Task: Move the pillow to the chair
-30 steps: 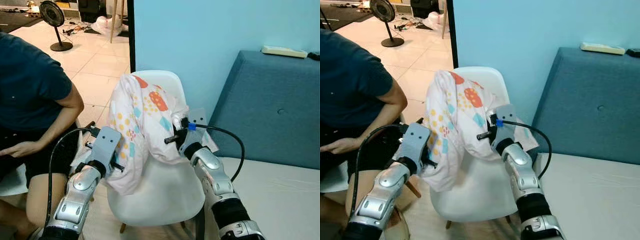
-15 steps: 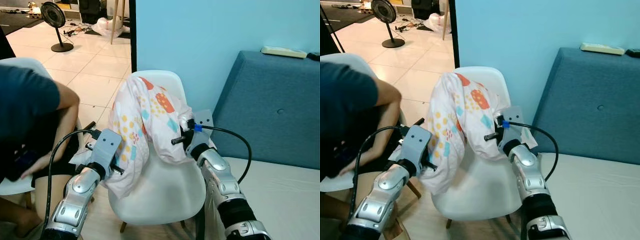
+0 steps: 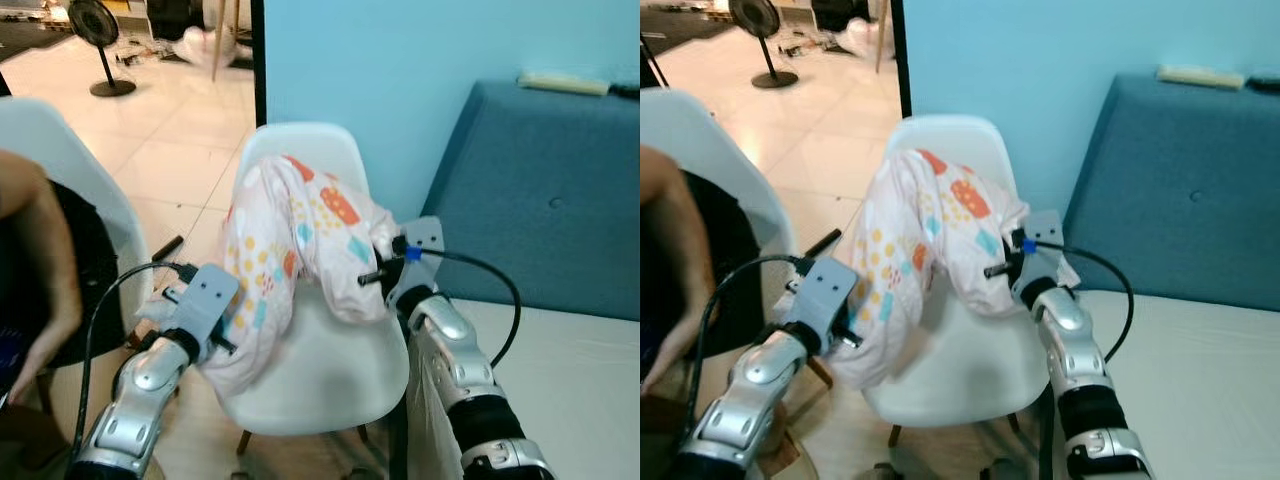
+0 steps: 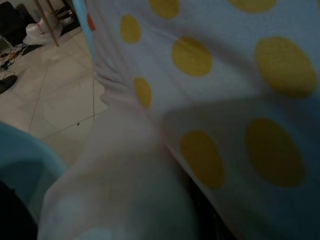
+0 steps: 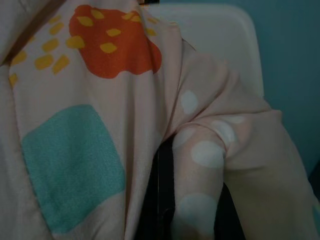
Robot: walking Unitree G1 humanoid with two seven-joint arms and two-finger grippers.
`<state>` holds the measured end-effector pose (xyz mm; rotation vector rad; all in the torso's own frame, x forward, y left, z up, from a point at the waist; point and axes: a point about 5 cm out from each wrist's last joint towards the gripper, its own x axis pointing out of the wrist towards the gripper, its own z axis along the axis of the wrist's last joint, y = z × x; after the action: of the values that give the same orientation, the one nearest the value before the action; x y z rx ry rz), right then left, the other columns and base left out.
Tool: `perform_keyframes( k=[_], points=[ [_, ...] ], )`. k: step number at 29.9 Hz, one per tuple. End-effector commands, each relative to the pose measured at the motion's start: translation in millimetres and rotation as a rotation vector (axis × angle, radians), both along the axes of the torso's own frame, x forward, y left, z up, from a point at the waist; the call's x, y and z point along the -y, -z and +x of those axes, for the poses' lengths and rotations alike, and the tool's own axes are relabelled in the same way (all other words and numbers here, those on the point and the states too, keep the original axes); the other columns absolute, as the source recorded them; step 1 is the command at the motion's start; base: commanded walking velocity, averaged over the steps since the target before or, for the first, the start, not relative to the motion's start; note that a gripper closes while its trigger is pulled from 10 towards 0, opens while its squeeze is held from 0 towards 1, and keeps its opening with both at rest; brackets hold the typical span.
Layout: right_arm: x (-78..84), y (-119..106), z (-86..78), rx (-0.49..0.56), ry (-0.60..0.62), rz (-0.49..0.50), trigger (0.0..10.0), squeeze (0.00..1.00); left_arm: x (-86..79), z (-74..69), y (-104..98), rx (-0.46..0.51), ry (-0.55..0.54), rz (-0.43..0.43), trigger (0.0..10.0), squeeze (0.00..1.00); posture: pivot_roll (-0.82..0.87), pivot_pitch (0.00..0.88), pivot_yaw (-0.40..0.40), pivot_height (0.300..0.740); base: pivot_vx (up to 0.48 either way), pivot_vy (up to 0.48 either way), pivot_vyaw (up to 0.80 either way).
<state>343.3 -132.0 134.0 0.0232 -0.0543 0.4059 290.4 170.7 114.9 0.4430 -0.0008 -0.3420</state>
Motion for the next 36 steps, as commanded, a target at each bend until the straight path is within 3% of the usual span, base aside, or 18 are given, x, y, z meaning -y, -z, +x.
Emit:
perform_keyframes(
  k=[1, 8, 10, 11, 13, 20, 29, 36],
  points=[
    [-8.1, -4.7, 0.0, 0.043, -0.051, -0.015, 10.0, 0.0, -5.1, 2.4, -6.6, 0.047, 0.017, 0.055, 10.0, 0.0, 0.07, 0.092, -0.044, 0.627, 0.0, 0.0, 0.0],
    [2.1, -4.5, 3.1, 0.047, -0.026, -0.054, 10.0, 0.0, -25.8, 1.4, -7.9, 0.049, -0.017, 0.115, 10.0, 0.0, 0.07, 0.093, -0.043, 0.627, 0.0, 0.0, 0.0],
    [15.6, -6.3, 6.6, 0.055, 0.016, -0.084, 10.0, 0.0, -41.4, 0.2, -8.4, 0.046, -0.053, 0.144, 10.0, 0.0, 0.07, 0.095, -0.043, 0.627, 0.0, 0.0, 0.0],
    [15.6, -6.3, 6.6, 0.055, 0.016, -0.084, 10.0, 0.0, -41.4, 0.2, -8.4, 0.046, -0.053, 0.144, 10.0, 0.0, 0.07, 0.095, -0.043, 0.627, 0.0, 0.0, 0.0],
    [32.8, -8.1, 10.6, 0.065, 0.076, -0.121, 10.0, 0.0, -55.8, -1.9, -6.3, 0.039, -0.081, 0.186, 10.0, 0.0, 0.07, 0.098, -0.042, 0.627, 0.0, 0.0, 0.0],
    [62.7, -11.4, 18.0, 0.087, 0.192, -0.2, 10.0, 0.0, -73.0, -6.7, 7.1, 0.02, -0.107, 0.311, 10.0, 0.0, 0.07, 0.104, -0.037, 0.627, 0.0, 0.0, 0.0],
    [73.6, -8.6, 22.0, 0.078, 0.247, -0.245, 10.0, 0.0, -84.0, -9.5, 21.5, 0.001, -0.147, 0.374, 10.0, 0.0, 0.07, 0.107, -0.04, 0.627, 0.0, 0.0, 0.0],
    [82.0, 5.1, 22.2, -0.004, 0.257, -0.282, 10.0, 0.0, -106.8, -15.5, 39.6, -0.067, -0.209, 0.476, 10.0, 0.0, 0.07, 0.111, -0.048, 0.627, 0.0, 0.0, 0.0]
  ],
)
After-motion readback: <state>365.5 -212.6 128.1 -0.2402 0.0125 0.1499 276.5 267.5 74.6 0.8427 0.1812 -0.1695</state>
